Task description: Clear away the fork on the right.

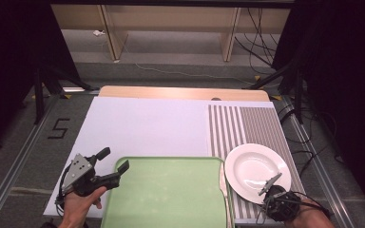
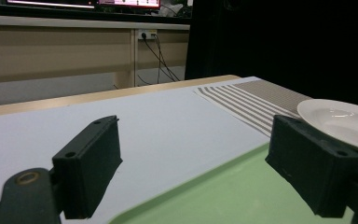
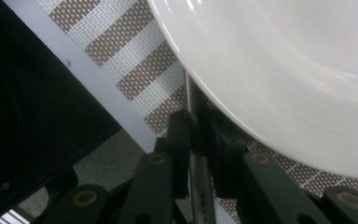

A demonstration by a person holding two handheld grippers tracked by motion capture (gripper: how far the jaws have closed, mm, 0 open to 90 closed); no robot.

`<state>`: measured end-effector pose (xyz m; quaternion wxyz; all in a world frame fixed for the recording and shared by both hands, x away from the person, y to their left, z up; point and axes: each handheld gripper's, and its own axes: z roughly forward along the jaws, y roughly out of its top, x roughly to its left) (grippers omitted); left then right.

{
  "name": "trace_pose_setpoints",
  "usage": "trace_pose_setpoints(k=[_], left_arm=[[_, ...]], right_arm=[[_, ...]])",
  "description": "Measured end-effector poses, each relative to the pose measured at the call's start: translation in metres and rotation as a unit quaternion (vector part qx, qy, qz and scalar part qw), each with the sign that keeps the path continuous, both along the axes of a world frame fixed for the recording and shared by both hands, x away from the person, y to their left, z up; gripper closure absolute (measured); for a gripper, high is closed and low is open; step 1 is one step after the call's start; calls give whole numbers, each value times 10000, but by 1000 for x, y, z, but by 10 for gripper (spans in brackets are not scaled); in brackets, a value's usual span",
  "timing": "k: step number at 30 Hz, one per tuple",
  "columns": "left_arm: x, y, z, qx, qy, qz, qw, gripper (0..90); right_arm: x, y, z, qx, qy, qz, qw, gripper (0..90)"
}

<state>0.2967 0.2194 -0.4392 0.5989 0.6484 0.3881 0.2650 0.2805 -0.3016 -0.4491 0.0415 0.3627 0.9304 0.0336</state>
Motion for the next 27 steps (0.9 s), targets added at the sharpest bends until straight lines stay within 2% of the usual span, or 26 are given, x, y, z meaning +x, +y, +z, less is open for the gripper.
trace_pose_setpoints(k=[1,2,3,9,11,15,27], left_arm=[[0,0,0,4,-1,-3,10000,163],[0,0,0,5,-3,-6,10000,164],[0,0,0,0,-2,-3,10000,163],[0,0,0,-2,2,0,10000,163],[0,0,0,-5,3,3,10000,163],[0,0,0,-15,6,9,10000,163],[0,0,0,-27,4,11,10000,164]], right_arm=[[0,1,0,-7,9,-51,10000,803],[1,1,0,-22,10,28,10000,802],[0,2,-1,-2,-5,-100,10000,803],[0,2,0,-50,5,108,9999,823],[-1,3,1,30,83,104,9999,830],[-1,4,1,20,-7,217,9998,833],[-7,4,5,239,67,234,9994,835]])
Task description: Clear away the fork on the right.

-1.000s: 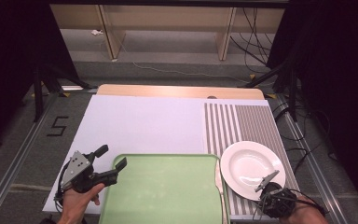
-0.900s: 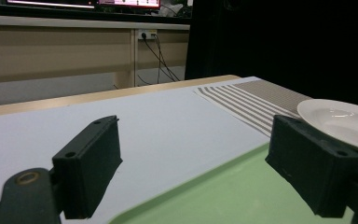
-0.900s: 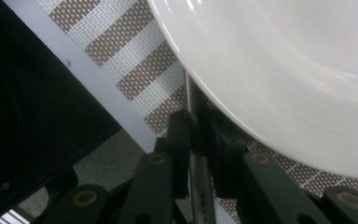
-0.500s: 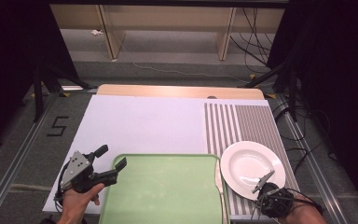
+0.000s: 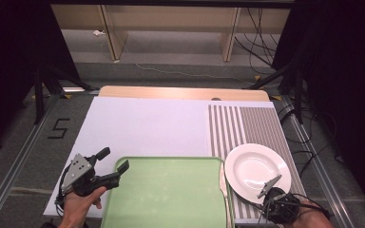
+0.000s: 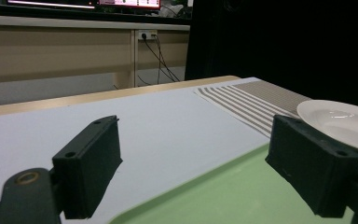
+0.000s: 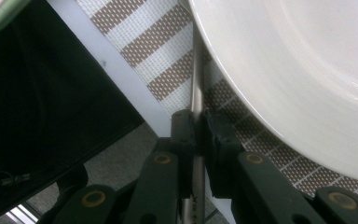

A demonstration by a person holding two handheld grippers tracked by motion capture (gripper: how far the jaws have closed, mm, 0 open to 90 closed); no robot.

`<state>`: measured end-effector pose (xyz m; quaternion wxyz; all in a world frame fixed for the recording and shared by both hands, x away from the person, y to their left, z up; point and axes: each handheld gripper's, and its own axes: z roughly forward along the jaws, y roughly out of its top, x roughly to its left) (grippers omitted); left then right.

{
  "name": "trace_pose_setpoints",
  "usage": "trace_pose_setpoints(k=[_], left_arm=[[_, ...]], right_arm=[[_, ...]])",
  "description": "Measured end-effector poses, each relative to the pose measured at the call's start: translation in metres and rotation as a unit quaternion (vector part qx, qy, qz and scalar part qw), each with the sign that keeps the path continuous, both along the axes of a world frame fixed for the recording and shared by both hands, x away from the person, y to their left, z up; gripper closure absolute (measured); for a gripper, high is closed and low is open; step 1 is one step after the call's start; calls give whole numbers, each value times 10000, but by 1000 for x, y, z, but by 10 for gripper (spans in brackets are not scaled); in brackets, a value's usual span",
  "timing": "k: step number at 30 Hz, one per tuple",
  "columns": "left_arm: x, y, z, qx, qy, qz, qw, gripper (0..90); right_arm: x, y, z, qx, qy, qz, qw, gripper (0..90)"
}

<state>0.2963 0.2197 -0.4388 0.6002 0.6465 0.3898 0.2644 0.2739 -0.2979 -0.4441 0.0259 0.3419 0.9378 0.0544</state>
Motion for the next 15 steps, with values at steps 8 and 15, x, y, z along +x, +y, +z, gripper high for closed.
trace_pose_setpoints(k=[8,15], left_arm=[[0,0,0,-3,-5,-2,10000,163],[0,0,0,-5,-4,8,10000,164]], right_arm=[[-3,5,0,45,3,34,10000,836],[-6,10,5,280,14,126,9995,835]])
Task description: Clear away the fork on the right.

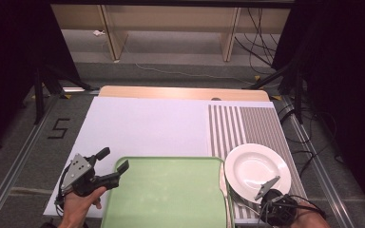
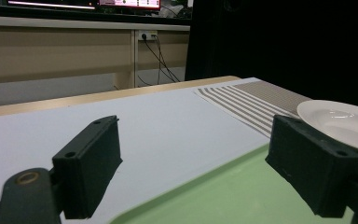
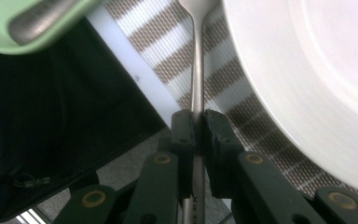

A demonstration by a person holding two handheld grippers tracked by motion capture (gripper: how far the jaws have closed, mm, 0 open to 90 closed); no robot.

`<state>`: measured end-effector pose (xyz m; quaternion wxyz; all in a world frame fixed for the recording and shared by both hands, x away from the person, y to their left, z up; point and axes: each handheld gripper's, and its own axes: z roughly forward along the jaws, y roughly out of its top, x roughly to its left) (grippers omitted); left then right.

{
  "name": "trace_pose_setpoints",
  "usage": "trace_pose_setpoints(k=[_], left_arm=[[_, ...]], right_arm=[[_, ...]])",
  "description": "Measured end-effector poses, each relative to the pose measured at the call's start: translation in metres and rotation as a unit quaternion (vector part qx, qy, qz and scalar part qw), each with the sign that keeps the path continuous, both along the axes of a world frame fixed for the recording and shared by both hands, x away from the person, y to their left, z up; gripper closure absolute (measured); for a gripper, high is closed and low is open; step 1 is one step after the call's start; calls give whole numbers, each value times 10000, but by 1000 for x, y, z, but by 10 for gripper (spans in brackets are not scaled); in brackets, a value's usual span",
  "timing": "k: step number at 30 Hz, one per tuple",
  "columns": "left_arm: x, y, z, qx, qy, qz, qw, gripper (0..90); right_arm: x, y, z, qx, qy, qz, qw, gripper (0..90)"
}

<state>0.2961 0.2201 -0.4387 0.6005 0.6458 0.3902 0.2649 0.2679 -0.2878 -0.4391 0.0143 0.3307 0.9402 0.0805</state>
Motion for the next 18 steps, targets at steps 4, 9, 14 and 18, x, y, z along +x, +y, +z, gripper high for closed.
trace_pose_setpoints(k=[4,9,14,18], left_arm=[[0,0,0,3,1,-4,10000,164],[0,0,0,2,-9,-17,10000,163],[0,0,0,2,-9,1,10000,163],[0,0,0,7,-16,-16,10000,163]], right_arm=[[-1,3,3,168,-55,53,9998,835],[0,8,12,764,-234,-5,9968,835],[3,16,18,1365,-377,-170,9898,835],[4,24,22,1639,-486,-244,9850,835]])
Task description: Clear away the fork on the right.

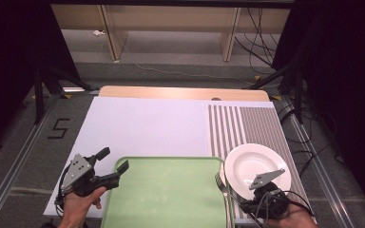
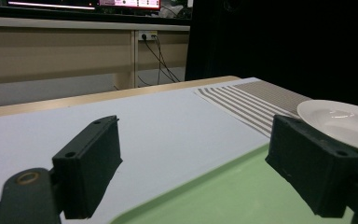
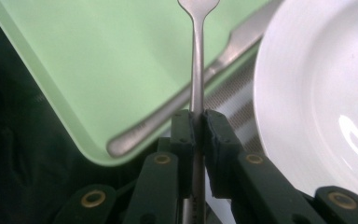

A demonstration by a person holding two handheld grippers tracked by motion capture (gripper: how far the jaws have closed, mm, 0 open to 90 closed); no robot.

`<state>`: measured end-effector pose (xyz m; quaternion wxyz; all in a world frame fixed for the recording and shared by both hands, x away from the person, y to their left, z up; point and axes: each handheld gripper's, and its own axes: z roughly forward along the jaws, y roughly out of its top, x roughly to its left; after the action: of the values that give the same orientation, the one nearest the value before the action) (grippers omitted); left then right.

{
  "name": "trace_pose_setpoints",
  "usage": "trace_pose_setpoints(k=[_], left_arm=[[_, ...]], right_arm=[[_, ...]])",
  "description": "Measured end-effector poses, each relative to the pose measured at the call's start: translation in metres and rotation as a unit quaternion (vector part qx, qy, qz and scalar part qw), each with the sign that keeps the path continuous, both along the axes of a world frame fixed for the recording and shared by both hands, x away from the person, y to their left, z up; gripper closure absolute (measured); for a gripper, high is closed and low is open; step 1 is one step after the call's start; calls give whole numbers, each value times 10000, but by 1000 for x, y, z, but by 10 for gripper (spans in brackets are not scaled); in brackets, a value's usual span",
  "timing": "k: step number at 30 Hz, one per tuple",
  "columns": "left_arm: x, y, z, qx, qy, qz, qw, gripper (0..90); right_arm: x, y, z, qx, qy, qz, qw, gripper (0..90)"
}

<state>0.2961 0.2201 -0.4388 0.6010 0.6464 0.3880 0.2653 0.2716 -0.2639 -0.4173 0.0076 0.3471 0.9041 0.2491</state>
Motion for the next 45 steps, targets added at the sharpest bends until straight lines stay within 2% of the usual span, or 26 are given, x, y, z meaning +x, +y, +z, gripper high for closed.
trace_pose_setpoints(k=[4,15,26,29,45], left_arm=[[0,0,0,7,0,0,10000,163],[0,0,0,3,-7,-8,10000,163],[0,0,0,-1,-7,-2,10000,163],[0,0,0,-2,-8,8,10000,163],[0,0,0,-6,-5,-2,10000,163]], right_arm=[[-2,12,5,84,-160,45,9998,835],[-1,42,5,216,-157,197,9994,835],[0,70,0,276,14,325,9991,834],[-1,76,-3,375,128,384,9985,834],[-1,93,-20,192,440,261,9985,834]])
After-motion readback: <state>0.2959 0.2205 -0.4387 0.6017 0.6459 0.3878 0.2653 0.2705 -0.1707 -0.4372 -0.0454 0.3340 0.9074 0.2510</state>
